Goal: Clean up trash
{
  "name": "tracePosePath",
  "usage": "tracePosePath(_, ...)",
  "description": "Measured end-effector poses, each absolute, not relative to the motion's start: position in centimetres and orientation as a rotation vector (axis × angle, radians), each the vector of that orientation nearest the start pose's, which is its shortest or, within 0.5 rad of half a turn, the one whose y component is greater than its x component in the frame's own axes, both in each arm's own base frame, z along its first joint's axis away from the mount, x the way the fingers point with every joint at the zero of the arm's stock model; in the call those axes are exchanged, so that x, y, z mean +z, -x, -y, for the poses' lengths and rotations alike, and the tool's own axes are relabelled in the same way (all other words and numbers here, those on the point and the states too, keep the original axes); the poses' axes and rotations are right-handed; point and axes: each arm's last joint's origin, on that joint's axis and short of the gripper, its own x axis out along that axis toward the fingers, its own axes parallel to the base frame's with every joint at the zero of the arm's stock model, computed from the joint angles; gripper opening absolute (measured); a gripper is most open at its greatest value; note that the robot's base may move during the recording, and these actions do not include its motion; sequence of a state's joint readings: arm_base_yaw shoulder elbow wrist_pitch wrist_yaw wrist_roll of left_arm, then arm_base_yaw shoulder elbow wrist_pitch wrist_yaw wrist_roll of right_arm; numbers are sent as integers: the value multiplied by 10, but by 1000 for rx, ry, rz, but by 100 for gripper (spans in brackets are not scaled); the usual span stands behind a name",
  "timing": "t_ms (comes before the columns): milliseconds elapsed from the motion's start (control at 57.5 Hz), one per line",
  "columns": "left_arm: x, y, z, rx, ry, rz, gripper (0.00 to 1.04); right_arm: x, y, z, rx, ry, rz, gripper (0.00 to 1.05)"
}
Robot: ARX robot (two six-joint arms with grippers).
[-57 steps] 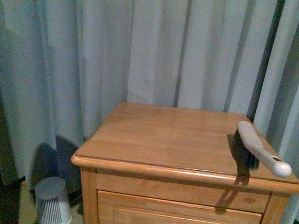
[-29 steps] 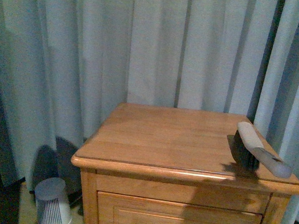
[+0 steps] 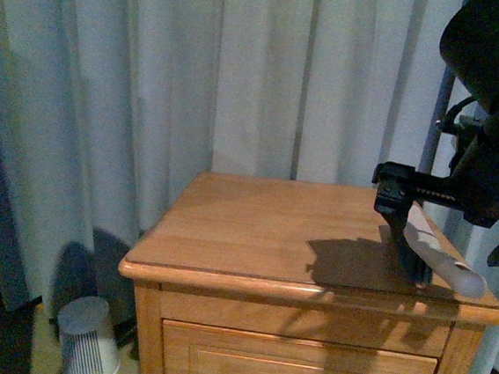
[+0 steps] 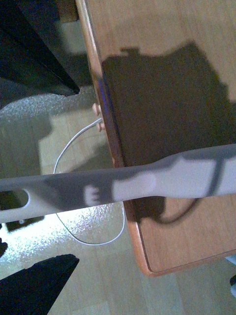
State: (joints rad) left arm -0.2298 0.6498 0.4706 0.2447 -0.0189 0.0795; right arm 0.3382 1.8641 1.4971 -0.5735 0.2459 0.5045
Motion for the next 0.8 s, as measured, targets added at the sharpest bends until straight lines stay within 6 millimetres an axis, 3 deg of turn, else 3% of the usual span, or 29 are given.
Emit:
tracePosePath(104,285,-154,35,-208,-71,73,28,233,-388,-124,-159,-198,-925,97)
tracePosePath(505,285,-154,35,-208,-71,73,28,212,-394,-122,-163,-227,-947,96)
tracePosePath(696,285,-154,35,-208,-71,73,28,207,-394,-122,-167,-225,-957,70)
tracePosePath(800,285,-154,35,-208,-71,73,28,205,-394,-121,-174,-221,-955,46)
